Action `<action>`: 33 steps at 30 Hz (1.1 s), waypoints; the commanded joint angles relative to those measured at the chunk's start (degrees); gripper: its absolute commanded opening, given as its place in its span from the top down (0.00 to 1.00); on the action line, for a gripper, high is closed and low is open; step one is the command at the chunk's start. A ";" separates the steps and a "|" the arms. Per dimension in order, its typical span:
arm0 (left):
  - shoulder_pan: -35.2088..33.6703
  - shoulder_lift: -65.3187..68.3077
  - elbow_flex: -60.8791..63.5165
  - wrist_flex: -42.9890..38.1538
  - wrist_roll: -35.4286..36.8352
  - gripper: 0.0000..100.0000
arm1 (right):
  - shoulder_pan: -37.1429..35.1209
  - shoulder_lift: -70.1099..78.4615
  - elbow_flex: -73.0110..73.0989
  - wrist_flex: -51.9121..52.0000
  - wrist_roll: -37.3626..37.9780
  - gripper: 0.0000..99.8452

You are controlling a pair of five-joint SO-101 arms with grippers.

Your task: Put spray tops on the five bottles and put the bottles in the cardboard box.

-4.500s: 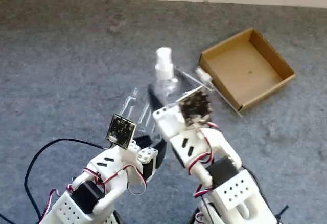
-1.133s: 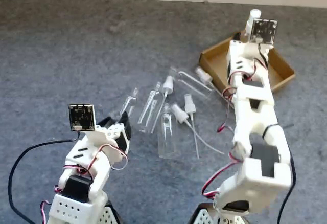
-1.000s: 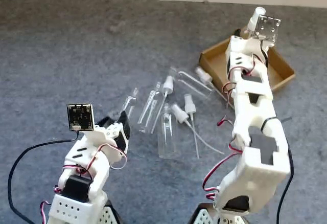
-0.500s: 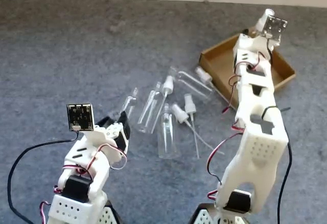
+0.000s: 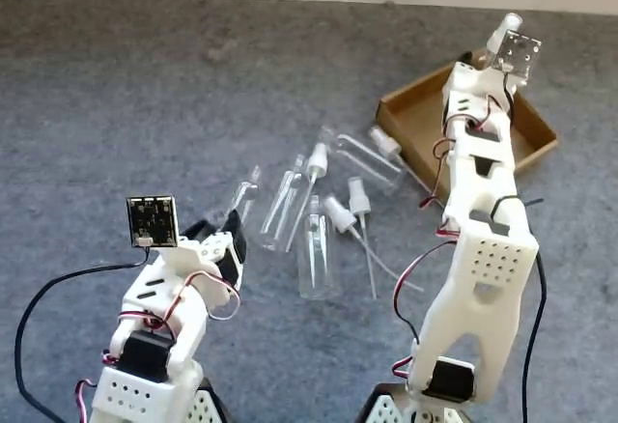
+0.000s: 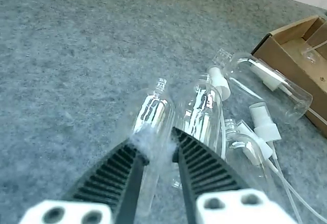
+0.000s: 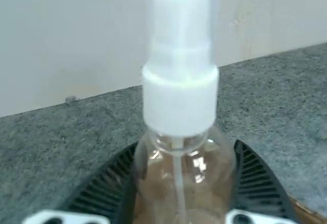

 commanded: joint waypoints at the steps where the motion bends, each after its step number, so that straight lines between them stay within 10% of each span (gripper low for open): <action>1: -0.48 -0.22 1.19 -1.05 0.26 0.96 | 0.48 -0.13 -3.82 -1.19 -0.62 0.79; 22: -0.66 -0.22 1.19 -1.05 0.26 0.96 | 0.66 -0.22 -3.65 -0.22 -0.35 0.65; 33: -0.75 -0.22 1.19 -1.05 0.26 0.96 | 0.40 -7.34 -9.10 21.93 -0.53 0.65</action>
